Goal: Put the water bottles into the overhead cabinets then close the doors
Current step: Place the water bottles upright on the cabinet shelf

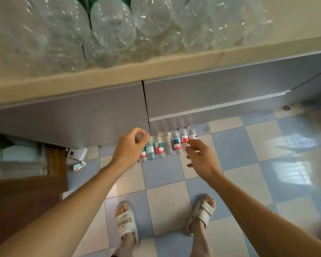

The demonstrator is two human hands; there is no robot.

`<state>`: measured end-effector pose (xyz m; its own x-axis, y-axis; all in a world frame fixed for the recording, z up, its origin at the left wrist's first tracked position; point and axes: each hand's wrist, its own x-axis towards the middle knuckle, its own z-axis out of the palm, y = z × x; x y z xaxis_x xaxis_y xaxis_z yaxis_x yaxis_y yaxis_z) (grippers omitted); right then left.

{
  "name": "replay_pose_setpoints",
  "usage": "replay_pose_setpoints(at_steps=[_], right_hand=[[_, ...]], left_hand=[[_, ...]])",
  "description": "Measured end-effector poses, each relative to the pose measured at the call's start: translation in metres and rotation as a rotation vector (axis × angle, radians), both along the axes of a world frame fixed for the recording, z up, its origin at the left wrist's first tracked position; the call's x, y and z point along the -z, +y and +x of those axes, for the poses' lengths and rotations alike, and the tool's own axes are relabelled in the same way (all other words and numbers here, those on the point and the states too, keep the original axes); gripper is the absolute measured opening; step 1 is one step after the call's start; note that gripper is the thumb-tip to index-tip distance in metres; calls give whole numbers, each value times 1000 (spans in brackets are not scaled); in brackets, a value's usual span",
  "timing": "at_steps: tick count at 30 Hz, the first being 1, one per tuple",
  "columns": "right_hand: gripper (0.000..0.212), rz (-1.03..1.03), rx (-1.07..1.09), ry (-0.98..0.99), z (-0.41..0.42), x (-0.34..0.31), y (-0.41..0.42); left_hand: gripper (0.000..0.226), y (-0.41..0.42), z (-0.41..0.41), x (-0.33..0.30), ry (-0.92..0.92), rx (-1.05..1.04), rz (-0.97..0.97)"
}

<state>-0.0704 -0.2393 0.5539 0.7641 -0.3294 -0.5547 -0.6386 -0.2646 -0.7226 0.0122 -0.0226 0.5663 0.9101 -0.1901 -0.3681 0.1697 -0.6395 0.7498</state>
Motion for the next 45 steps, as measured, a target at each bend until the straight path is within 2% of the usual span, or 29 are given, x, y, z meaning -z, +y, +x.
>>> replay_pose_setpoints(at_steps=[3, 8, 17, 22, 25, 29, 34, 36, 39, 45], right_hand=[[30, 22, -81, 78, -2, 74, -13], [35, 15, -201, 132, 6, 188, -13], [44, -46, -499, 179, 23, 397, 58], [46, -56, -569, 165, 42, 496, 108], [48, -116, -596, 98, 57, 544, 128], [58, -239, -676, -15, 63, 587, 146], [59, -424, -828, -72, 53, 609, 162], [71, -467, -857, -51, 45, 611, 165], [88, -491, -890, 3, 27, 607, 168], [84, -386, -895, 95, -30, 594, 161]], left_hand=[[18, -3, -8, 74, 104, -143, 8], [21, 2, -18, 203, 187, -249, 112], [43, 65, -33, 426, 319, -245, 309], [61, 96, -31, 521, 282, -228, 304], [63, 101, -27, 564, 211, -269, 266], [64, 109, -21, 609, 188, -293, 236], [70, 105, -19, 637, 188, -319, 114], [72, 104, -23, 640, 204, -350, 81], [80, 103, -43, 635, 277, -355, 63], [82, 95, -113, 620, 384, -385, 81]])
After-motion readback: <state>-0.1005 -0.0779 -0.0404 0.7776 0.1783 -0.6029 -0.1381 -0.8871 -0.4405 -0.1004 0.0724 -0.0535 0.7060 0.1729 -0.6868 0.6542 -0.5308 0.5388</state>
